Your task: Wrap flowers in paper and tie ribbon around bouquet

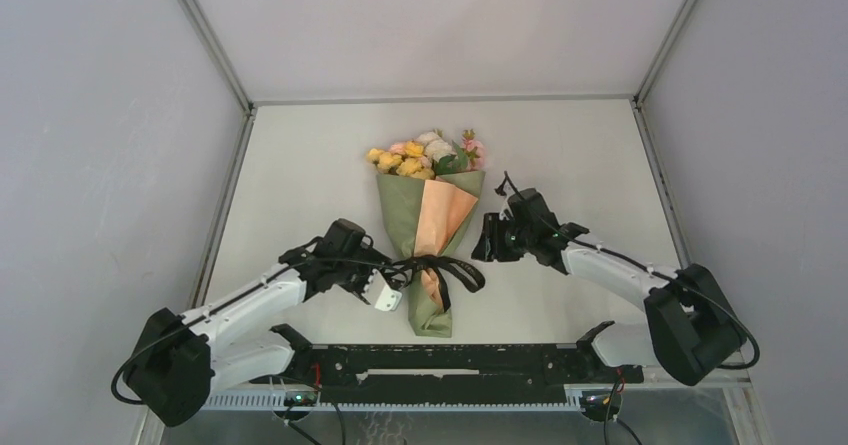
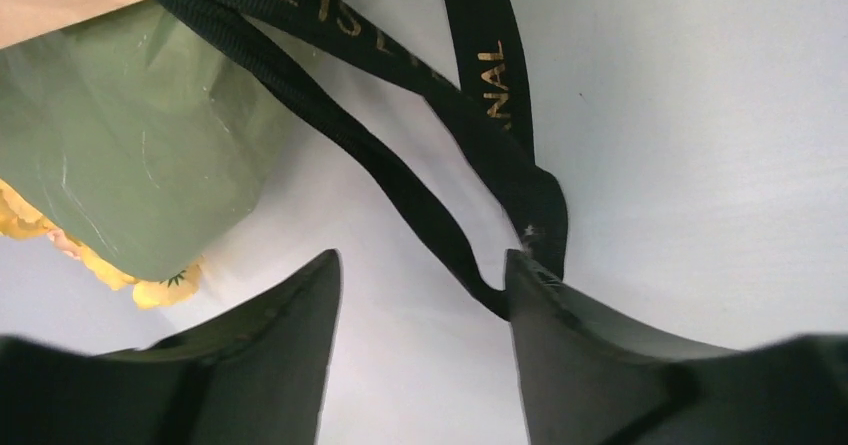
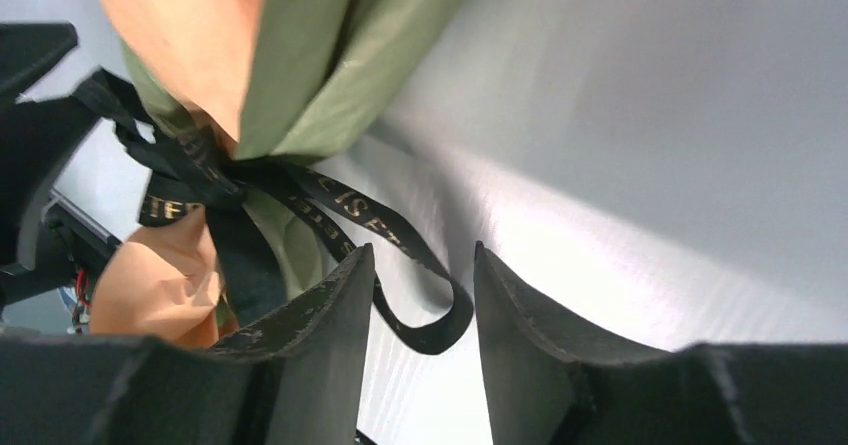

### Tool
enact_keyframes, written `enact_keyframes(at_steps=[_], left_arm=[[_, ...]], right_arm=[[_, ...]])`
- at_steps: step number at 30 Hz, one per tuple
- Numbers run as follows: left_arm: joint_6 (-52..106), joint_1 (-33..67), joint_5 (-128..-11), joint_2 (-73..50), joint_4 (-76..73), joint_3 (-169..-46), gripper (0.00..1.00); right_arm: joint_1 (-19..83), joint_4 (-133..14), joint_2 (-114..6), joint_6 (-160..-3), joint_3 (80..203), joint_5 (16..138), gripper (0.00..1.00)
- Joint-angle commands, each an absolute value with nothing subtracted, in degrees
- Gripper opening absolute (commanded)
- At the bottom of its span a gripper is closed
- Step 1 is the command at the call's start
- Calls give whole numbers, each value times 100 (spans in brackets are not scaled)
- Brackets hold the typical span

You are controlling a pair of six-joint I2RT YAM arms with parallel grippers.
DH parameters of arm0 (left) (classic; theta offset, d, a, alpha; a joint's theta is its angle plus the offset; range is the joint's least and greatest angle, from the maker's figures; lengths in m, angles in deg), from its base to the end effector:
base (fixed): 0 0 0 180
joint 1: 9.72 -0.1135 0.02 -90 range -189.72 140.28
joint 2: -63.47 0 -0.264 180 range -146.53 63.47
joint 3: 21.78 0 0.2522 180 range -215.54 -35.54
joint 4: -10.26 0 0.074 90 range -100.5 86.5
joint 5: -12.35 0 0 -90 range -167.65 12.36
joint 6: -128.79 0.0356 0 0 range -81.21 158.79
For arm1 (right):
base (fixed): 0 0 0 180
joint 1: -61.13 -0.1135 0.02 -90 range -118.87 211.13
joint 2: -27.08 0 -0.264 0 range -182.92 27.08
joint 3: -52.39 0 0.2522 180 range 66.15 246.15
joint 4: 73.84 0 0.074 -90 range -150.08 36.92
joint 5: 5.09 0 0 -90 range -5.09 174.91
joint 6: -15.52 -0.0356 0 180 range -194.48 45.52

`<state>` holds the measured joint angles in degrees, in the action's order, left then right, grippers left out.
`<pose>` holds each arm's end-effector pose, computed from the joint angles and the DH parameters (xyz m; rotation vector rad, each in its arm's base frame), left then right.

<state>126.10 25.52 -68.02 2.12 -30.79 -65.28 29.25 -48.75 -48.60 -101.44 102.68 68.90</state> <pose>0.1516 -0.1144 0.1745 2.2914 1.1869 0.1198 0.2083 0.1411 0.1777 -0.2398 2.5598 0.7676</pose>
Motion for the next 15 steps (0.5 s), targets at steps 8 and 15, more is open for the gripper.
enact_keyframes(at_steps=[8,15], left_arm=[[11060,2570,-6810,1160,-3668,-6841,100],[9174,2567,-6256,1958,-3431,-6862,100]], right_arm=[[3688,-4356,-3580,-9879,10605,8551,69],[4659,-4433,-2503,-9848,10467,8668,74]])
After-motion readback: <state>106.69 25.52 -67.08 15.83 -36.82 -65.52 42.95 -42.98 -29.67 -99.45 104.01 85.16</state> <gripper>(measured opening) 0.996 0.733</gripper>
